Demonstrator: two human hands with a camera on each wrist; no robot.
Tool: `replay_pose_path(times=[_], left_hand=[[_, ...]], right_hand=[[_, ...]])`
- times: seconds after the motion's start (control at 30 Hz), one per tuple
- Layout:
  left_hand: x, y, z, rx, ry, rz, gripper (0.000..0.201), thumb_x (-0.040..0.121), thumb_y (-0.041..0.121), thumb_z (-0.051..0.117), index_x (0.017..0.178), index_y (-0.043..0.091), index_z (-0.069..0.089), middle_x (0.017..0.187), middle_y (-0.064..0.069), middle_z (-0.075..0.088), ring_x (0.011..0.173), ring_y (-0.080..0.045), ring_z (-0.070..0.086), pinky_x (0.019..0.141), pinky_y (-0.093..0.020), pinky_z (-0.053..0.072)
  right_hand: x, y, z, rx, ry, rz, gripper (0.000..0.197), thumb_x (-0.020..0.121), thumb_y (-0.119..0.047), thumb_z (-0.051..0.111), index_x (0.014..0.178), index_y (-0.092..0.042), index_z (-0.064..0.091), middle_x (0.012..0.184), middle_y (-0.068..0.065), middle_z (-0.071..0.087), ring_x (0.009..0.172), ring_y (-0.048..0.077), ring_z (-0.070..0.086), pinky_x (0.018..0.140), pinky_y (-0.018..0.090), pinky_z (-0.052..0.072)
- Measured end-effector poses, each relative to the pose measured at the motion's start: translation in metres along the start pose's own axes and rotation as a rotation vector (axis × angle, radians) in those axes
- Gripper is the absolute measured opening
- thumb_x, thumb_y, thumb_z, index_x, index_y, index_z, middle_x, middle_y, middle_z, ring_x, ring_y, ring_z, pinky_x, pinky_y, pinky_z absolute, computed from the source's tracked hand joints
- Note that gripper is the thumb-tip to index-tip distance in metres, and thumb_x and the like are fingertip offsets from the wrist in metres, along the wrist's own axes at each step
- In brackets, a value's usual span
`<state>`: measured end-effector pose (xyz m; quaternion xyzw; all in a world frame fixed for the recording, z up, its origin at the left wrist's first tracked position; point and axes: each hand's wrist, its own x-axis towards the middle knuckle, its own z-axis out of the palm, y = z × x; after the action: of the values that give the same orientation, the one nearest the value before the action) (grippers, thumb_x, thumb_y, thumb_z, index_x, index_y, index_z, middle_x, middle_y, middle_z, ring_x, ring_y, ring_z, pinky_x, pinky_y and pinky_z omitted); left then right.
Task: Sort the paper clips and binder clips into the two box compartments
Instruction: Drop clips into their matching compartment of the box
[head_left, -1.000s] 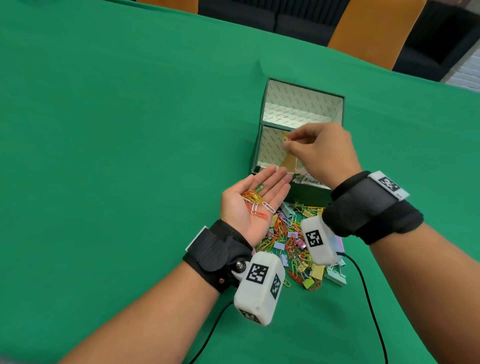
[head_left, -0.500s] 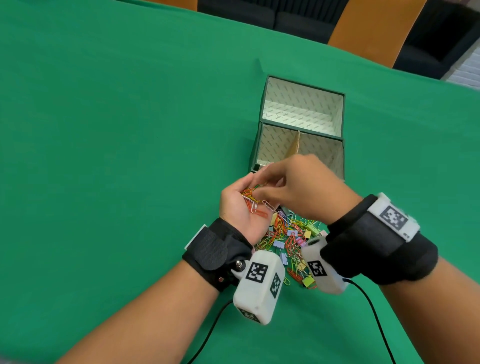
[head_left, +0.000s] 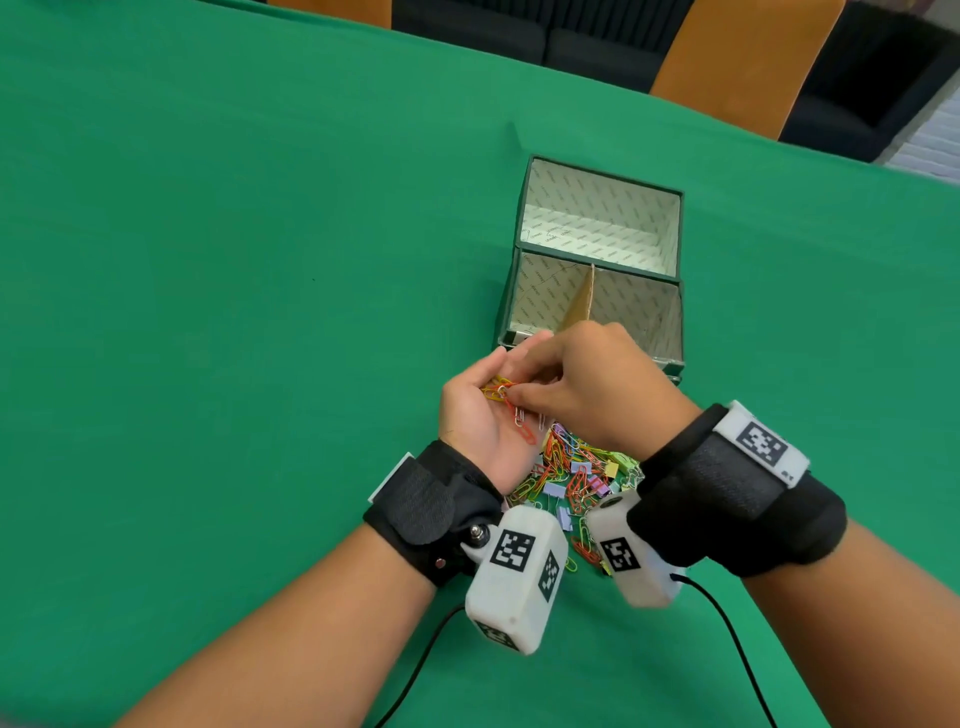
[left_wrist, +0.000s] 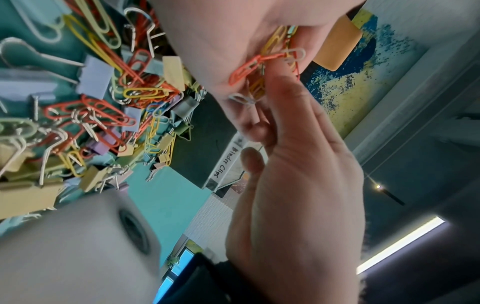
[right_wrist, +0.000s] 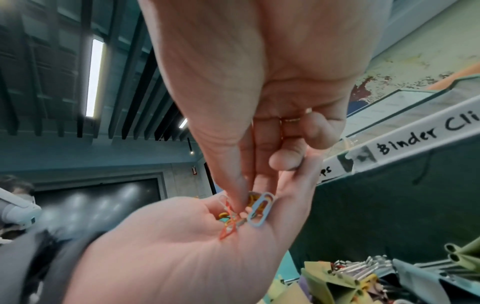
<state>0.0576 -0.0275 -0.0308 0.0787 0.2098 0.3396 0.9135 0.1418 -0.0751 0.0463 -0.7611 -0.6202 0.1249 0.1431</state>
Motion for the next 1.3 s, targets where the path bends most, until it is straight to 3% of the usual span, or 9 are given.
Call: replay_pose_path(times=[0.07, 0.17, 0.33, 0.5, 0.7, 0.83, 1.07, 1.2, 1.3], left_hand=[[0.000, 0.001, 0.001, 0.024, -0.003, 0.010, 0.042, 0.097, 0.025, 0.034, 0.104, -0.003, 0.065, 0.091, -0.016, 0.071, 0.083, -0.026, 0.069, 0.085, -0.033, 0.049], [-0.002, 0.002, 0.002, 0.047, -0.014, 0.005, 0.042, 0.097, 0.026, 0.034, 0.108, -0.002, 0.062, 0.087, -0.015, 0.073, 0.079, -0.025, 0.070, 0.082, -0.032, 0.050], [-0.005, 0.003, 0.004, 0.020, 0.003, 0.006, 0.044, 0.096, 0.028, 0.038, 0.101, -0.004, 0.067, 0.087, -0.020, 0.071, 0.075, -0.030, 0.069, 0.084, -0.037, 0.048], [-0.003, 0.002, 0.005, -0.011, -0.012, -0.002, 0.044, 0.099, 0.030, 0.034, 0.108, -0.005, 0.059, 0.081, -0.020, 0.069, 0.061, -0.027, 0.067, 0.050, -0.024, 0.051], [-0.002, 0.003, 0.002, -0.005, -0.021, 0.009, 0.044, 0.099, 0.030, 0.033, 0.108, -0.005, 0.059, 0.095, -0.022, 0.070, 0.074, -0.030, 0.069, 0.065, -0.030, 0.053], [-0.001, 0.003, 0.002, 0.007, -0.021, 0.003, 0.043, 0.099, 0.028, 0.033, 0.105, -0.004, 0.061, 0.100, -0.022, 0.070, 0.080, -0.030, 0.070, 0.064, -0.030, 0.050], [0.001, 0.003, 0.000, -0.002, -0.023, -0.003, 0.043, 0.099, 0.027, 0.033, 0.108, -0.004, 0.060, 0.105, -0.023, 0.069, 0.087, -0.030, 0.071, 0.072, -0.033, 0.056], [0.002, 0.004, -0.001, -0.019, -0.022, -0.012, 0.044, 0.099, 0.026, 0.034, 0.105, -0.006, 0.064, 0.107, -0.025, 0.068, 0.093, -0.032, 0.069, 0.080, -0.037, 0.056], [0.002, 0.002, -0.002, -0.051, -0.029, -0.028, 0.046, 0.099, 0.025, 0.037, 0.100, -0.009, 0.068, 0.110, -0.027, 0.066, 0.102, -0.038, 0.065, 0.091, -0.044, 0.052]], right_hand=[[0.000, 0.003, 0.000, 0.009, -0.017, 0.004, 0.007, 0.079, -0.029, 0.073, 0.085, -0.030, 0.077, 0.055, -0.025, 0.058, 0.062, -0.012, 0.058, 0.061, 0.007, 0.044], [-0.002, 0.003, -0.002, -0.005, -0.025, 0.007, 0.005, 0.079, -0.027, 0.073, 0.082, -0.030, 0.077, 0.050, -0.033, 0.054, 0.058, -0.017, 0.054, 0.055, 0.002, 0.037], [-0.002, 0.004, -0.004, -0.047, -0.059, 0.023, 0.008, 0.078, -0.033, 0.073, 0.083, -0.029, 0.078, 0.074, -0.005, 0.073, 0.076, 0.012, 0.067, 0.076, 0.033, 0.053], [-0.001, 0.006, -0.009, -0.051, -0.093, 0.029, 0.014, 0.079, -0.031, 0.075, 0.093, -0.030, 0.078, 0.088, -0.005, 0.075, 0.086, 0.015, 0.066, 0.082, 0.034, 0.052], [-0.003, 0.009, -0.018, -0.055, -0.100, 0.024, 0.015, 0.081, -0.036, 0.073, 0.096, -0.037, 0.076, 0.081, -0.008, 0.073, 0.077, 0.011, 0.063, 0.075, 0.028, 0.050], [-0.006, 0.009, -0.026, -0.121, -0.141, 0.008, 0.016, 0.084, -0.034, 0.072, 0.099, -0.036, 0.075, 0.065, -0.017, 0.055, 0.072, 0.008, 0.051, 0.070, 0.021, 0.037], [-0.008, 0.012, -0.031, -0.145, -0.181, -0.014, 0.020, 0.089, -0.031, 0.066, 0.106, -0.039, 0.073, 0.082, -0.010, 0.068, 0.069, 0.005, 0.049, 0.070, 0.020, 0.035], [-0.008, 0.016, -0.042, -0.095, -0.163, 0.007, 0.017, 0.091, -0.030, 0.065, 0.101, -0.041, 0.073, 0.052, -0.026, 0.056, 0.057, -0.015, 0.051, 0.054, 0.003, 0.035], [-0.006, 0.018, -0.048, -0.071, -0.127, 0.022, 0.017, 0.092, -0.029, 0.063, 0.104, -0.037, 0.073, 0.047, -0.028, 0.052, 0.053, -0.017, 0.049, 0.052, -0.001, 0.034]])
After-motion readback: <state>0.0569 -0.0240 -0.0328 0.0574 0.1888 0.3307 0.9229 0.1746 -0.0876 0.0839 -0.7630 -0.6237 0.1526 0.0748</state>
